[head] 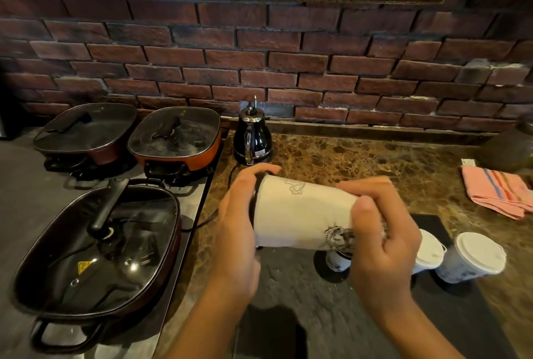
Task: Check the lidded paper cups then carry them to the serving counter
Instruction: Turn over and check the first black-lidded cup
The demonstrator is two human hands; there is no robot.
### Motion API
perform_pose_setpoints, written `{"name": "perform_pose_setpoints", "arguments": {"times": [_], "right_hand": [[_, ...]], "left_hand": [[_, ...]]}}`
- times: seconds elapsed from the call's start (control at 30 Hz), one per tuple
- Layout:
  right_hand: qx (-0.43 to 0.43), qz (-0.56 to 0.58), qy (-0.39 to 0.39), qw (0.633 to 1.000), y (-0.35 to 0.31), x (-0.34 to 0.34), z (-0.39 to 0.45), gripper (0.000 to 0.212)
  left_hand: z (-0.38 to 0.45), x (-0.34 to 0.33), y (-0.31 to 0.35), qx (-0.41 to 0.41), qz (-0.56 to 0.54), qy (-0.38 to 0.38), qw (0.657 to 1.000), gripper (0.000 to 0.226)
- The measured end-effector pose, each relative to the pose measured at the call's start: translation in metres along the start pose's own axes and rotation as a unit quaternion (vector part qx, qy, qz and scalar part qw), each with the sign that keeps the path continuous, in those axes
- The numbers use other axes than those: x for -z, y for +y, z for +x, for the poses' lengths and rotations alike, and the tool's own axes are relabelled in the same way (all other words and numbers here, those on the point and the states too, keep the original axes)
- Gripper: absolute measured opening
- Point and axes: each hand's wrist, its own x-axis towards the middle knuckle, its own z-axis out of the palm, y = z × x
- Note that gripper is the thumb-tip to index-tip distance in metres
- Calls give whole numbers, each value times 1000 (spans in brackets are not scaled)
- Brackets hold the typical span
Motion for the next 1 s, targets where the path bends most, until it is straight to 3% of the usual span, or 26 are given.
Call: {"name": "perform_pose_setpoints", "arguments": {"times": [0.07,0.13,0.17,0.2,0.23,0.33,0.4,0.47,0.53,0.6,0.7,0.73,0.77,0.8,0.87,0.93,1.0], "right_hand": [[-180,80,27,980,-2,-2,0,22],[-407,180,-11,895,2,-1,5,13],[-475,204,-41,855,5,1,8,11],[-491,206,-65,844,6,3,10,12],[-458,197,-78,863,5,5,11,15],[-165,61,-96,980,-2,12,5,32],[14,-39,-79,996,-4,13,2,35],[83,-76,-67,991,-1,10,-1,33],[50,-55,-15,997,-4,7,-6,31],[-72,35,34,996,-9,6,-6,28],[-351,137,7,926,0,7,3,23],[-417,132,-19,899,2,9,6,21],[-421,100,-46,901,3,11,8,20],[-345,61,-74,934,0,13,7,20],[-104,3,-98,990,-9,17,-1,19],[63,-55,-103,991,-10,25,-6,31],[141,-101,-104,979,-5,26,-9,36]], "left_hand": [[-5,-1,-1,-127,61,-28,990,37],[-6,3,-7,-230,148,-56,960,40],[-5,5,-8,-251,177,-65,949,41],[-5,7,-8,-250,179,-66,949,41],[-6,7,-5,-230,155,-61,959,40],[-6,5,10,-53,20,-17,998,36],[-1,5,13,69,-37,1,997,53],[1,4,14,97,-35,-3,995,56],[-2,-1,12,44,-12,-9,999,34],[-8,-7,10,-60,16,-24,998,30],[-11,-7,9,-168,80,-66,980,33],[-11,-5,9,-171,89,-70,979,36],[-11,-3,10,-160,81,-66,981,37],[-10,-1,12,-138,62,-56,987,37],[-9,1,15,-58,18,-33,998,33],[-9,1,20,37,-16,-26,999,37],[-9,1,22,82,-21,-29,996,48]]}}
